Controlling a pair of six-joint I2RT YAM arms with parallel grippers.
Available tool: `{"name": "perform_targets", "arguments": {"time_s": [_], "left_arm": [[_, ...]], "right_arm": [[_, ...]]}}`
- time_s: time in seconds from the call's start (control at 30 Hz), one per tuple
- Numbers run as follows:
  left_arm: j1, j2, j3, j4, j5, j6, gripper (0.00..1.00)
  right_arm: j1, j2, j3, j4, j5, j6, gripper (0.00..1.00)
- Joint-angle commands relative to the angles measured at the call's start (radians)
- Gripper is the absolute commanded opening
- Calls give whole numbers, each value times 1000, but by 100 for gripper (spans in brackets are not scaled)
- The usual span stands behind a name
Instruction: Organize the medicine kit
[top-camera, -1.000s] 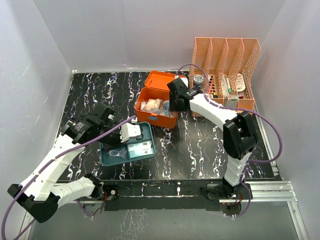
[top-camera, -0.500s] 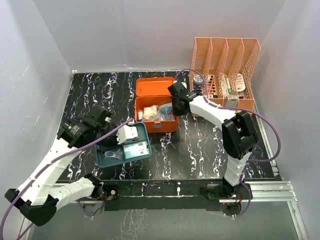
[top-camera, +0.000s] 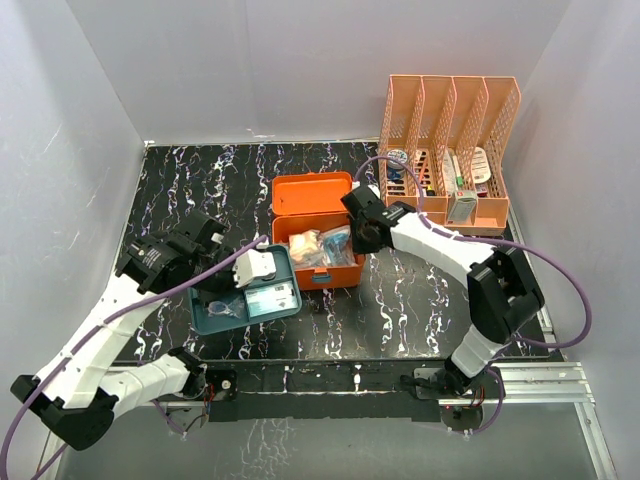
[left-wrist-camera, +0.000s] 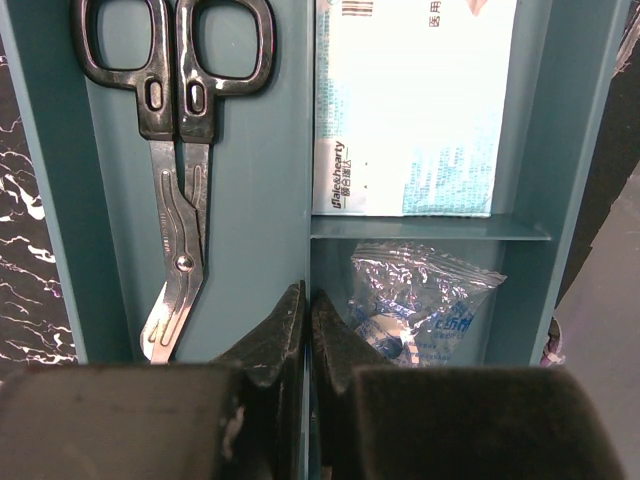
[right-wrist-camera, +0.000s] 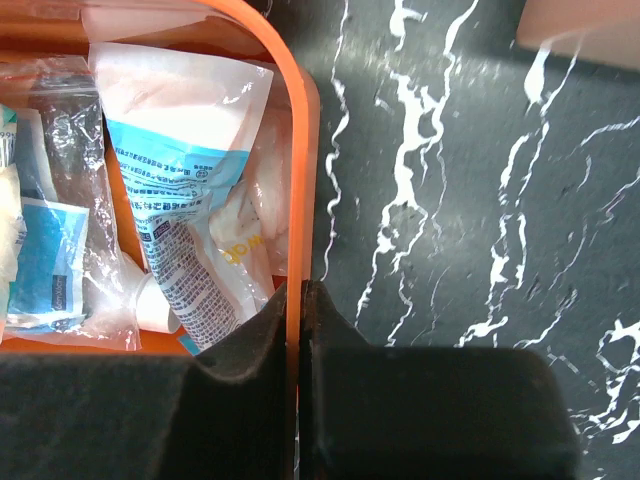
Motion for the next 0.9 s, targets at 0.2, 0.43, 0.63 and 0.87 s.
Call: {"name": "perform_targets", "arguments": {"time_s": [0.2, 0.43, 0.63, 0.87], "left_arm": [[-4, 35, 41, 33, 11, 11, 0], [-5, 77, 82, 67, 10, 11, 0], [-4, 133, 146, 103, 7, 1, 0], [-4, 221, 138, 227, 13, 91, 0]], "right_arm": [[91, -109, -130, 28, -23, 151, 20], [92, -205, -119, 34, 2, 160, 57], [89, -321, -57, -3, 100, 192, 70], [67, -392, 23, -91, 223, 196, 74]]}}
